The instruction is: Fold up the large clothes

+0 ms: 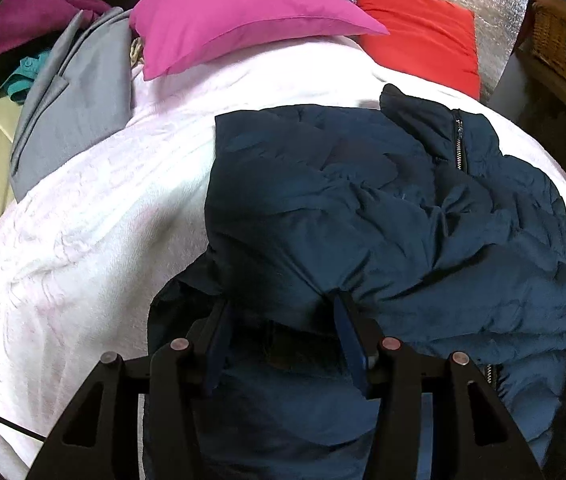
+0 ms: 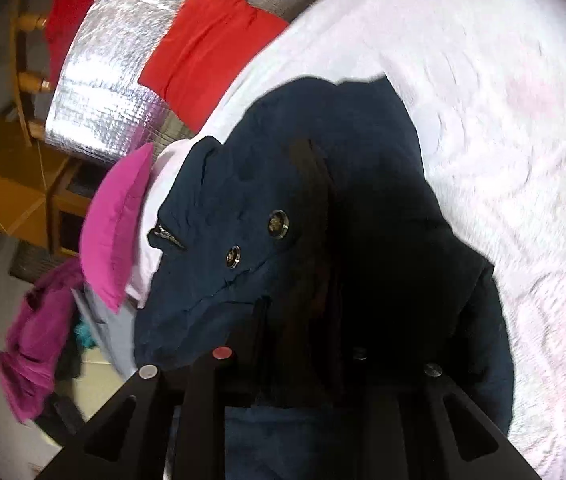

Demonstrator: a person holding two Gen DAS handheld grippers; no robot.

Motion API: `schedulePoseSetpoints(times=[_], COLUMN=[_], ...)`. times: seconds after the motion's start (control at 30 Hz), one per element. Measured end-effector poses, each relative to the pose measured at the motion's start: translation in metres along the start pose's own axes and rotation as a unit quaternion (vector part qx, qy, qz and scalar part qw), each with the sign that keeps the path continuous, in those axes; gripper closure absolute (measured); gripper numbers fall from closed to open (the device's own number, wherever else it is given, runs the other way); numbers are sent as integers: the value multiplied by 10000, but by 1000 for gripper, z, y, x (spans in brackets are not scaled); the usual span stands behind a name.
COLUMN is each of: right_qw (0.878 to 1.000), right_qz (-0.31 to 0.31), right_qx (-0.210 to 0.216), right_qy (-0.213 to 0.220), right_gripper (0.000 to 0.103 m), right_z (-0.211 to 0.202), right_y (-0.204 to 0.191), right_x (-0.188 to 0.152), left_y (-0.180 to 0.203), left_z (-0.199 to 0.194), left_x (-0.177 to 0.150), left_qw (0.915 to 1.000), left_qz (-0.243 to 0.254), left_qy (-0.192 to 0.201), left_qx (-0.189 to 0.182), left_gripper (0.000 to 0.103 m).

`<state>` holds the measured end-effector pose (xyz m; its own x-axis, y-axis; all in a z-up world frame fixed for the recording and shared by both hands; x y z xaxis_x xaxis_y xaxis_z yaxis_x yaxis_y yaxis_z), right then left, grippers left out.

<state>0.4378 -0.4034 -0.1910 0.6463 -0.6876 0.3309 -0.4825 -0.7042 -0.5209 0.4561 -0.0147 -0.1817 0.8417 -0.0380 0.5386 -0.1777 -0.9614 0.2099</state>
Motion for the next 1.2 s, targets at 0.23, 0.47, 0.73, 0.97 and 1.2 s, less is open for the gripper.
schedulePoseSetpoints(times=[0.23,0.47,0.73,0.97,1.2], right_qw=[9969,9995,9989,9940,9953], right_qz=[-429,-118,359,761,546], right_qx=[-332,-309,225,661,500], right_qy=[574,-15,-219,-430,-622], right_gripper=[79,78,75,66,68], right_z=[-18,6,11,13,11], right_y=[-9,7,17,18,14], right_x=[7,1,0,0,-5], left_y=[2,1,-13,-9,-8], left_z=[-2,3,14,23,28], left_x=[-2,-4,-9,-13,-14], left_qw=[9999,9998,9990,9989,9982], left_qz=[56,22,-323,16,115], left_qy=[15,-79,-297,-425,-564], left_qx=[92,206,35,211,191], left_gripper=[51,37,18,13,11])
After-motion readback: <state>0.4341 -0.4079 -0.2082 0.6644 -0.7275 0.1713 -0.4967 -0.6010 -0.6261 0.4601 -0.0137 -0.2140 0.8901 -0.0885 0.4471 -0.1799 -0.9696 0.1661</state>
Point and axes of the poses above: each gripper's, at about its wrist camera, not at the fingertips, and z roughly the way its jaws point, y to its right, x to its top, the point moved 9 cm from there along z, roughly the way its jaws point, and after that the axes turned 13 degrees about -x, right-handed, at the moved point
